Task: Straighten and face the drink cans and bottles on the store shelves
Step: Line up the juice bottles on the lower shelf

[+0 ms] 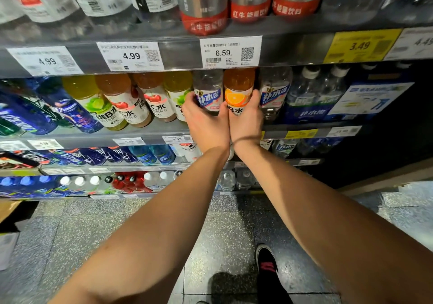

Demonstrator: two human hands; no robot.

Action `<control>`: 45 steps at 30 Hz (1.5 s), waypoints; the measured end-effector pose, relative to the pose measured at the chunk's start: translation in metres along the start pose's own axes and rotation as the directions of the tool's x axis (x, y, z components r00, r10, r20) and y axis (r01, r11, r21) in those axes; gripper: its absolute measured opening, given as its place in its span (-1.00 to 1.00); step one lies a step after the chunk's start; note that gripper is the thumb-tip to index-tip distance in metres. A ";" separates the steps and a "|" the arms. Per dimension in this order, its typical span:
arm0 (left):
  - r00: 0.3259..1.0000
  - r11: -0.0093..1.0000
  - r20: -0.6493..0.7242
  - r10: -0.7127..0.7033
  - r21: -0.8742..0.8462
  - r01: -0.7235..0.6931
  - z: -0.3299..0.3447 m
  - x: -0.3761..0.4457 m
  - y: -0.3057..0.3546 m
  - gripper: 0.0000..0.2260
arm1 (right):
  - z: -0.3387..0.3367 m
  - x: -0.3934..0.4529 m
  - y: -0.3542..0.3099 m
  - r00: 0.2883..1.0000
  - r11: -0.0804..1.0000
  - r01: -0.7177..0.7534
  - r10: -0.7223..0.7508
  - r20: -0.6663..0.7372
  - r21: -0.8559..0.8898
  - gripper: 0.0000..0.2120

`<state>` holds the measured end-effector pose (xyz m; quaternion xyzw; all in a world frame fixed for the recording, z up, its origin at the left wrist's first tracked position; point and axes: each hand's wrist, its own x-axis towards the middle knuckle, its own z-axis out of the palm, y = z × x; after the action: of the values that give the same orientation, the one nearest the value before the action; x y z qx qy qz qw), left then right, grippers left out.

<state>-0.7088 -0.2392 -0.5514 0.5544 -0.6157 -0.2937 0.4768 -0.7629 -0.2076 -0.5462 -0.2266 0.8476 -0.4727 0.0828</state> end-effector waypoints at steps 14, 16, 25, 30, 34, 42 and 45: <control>1.000 0.999 0.023 0.003 -0.037 -0.002 -0.010 0.009 -0.003 -0.45 | 0.009 -0.004 0.001 0.991 0.998 0.023 -0.029 -0.128 -0.054 -0.28; 1.000 0.999 0.018 -0.007 -0.042 0.008 -0.010 0.008 -0.002 -0.45 | 0.007 -0.006 0.002 0.988 1.000 -0.004 0.002 -0.152 -0.012 -0.23; 0.978 0.978 -0.012 -0.208 -0.007 0.208 0.009 0.002 0.012 -0.36 | -0.013 -0.021 0.019 0.954 0.956 -0.183 0.229 -0.194 0.230 0.05; 0.982 0.981 -0.005 -0.191 0.026 0.191 0.009 0.006 0.013 -0.42 | -0.031 -0.026 0.039 0.950 0.930 -0.208 0.266 -0.165 0.304 0.03; 0.992 0.994 0.074 -0.101 0.058 0.097 0.007 -0.003 0.011 -0.40 | -0.045 -0.028 0.052 0.956 0.911 -0.166 0.243 -0.167 0.377 -0.05; 0.958 0.997 0.280 -0.061 0.064 0.045 0.024 -0.011 0.024 -0.27 | -0.075 -0.021 0.059 0.971 0.892 -0.088 0.176 -0.160 0.444 -0.40; 0.937 0.997 0.344 -0.063 -0.018 0.074 0.026 -0.014 0.023 -0.35 | -0.083 -0.021 0.059 0.970 0.893 -0.051 0.150 -0.189 0.447 -0.26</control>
<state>-0.7429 -0.2249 -0.5446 0.5083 -0.6651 -0.4118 0.3601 -0.7916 -0.1082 -0.5526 -0.1044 0.7339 -0.6683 0.0627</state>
